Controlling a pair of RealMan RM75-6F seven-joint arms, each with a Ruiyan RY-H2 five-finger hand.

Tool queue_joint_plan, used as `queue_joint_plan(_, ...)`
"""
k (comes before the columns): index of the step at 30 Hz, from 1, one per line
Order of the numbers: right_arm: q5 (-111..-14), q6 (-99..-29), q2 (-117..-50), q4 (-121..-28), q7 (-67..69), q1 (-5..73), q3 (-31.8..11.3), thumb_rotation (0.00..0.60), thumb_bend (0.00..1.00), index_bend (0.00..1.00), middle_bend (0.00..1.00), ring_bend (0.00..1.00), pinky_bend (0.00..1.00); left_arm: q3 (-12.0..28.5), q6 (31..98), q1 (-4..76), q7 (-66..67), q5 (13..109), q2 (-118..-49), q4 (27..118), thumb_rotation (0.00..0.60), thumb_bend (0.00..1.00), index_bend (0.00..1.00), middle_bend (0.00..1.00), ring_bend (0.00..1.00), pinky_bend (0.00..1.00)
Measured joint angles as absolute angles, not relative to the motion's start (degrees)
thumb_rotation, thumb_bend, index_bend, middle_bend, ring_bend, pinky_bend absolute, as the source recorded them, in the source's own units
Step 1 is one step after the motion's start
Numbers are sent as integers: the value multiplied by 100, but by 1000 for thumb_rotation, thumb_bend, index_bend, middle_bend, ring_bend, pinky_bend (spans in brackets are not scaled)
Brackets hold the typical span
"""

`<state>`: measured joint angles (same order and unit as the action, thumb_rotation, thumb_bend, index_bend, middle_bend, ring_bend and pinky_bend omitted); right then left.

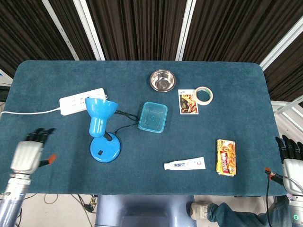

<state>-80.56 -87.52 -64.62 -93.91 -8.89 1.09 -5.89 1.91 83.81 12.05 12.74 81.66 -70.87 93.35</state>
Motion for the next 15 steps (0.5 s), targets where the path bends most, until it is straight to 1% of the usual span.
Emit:
queue_joint_plan(2, -8042, -8749, -6462, -9389, -888, 111, -596, 600, 262, 28, 46, 49, 0, 257, 8592, 1032, 1188, 8017, -6982, 9420, 600, 152, 182, 234, 107, 217)
queue_joint_plan(4, -8027, -8745, -6461, -9389, -884, 111, -603, 600, 262, 28, 46, 50, 0, 281, 8620, 969, 1007, 7954, -6866, 9463, 600, 134, 182, 222, 98, 190)
queue_joint_plan(8, -8034, -8749, -6462, -9387, -896, 112, -603, 600, 263, 28, 46, 49, 0, 281, 8363, 917, 667, 7801, -6518, 9550, 600, 131, 183, 201, 94, 174)
queue_joint_plan(11, -8054, -8752, -6466, -9377, -897, 117, -601, 600, 262, 28, 46, 49, 0, 256, 8185, 930, 626, 7814, -6402, 9586, 600, 131, 183, 195, 82, 168)
queue_joint_plan(15, -8094, -8745, -6474, -9355, -885, 128, -588, 600, 263, 28, 46, 49, 0, 255, 8244, 918, 631, 7867, -6418, 9570, 600, 131, 183, 195, 82, 168)
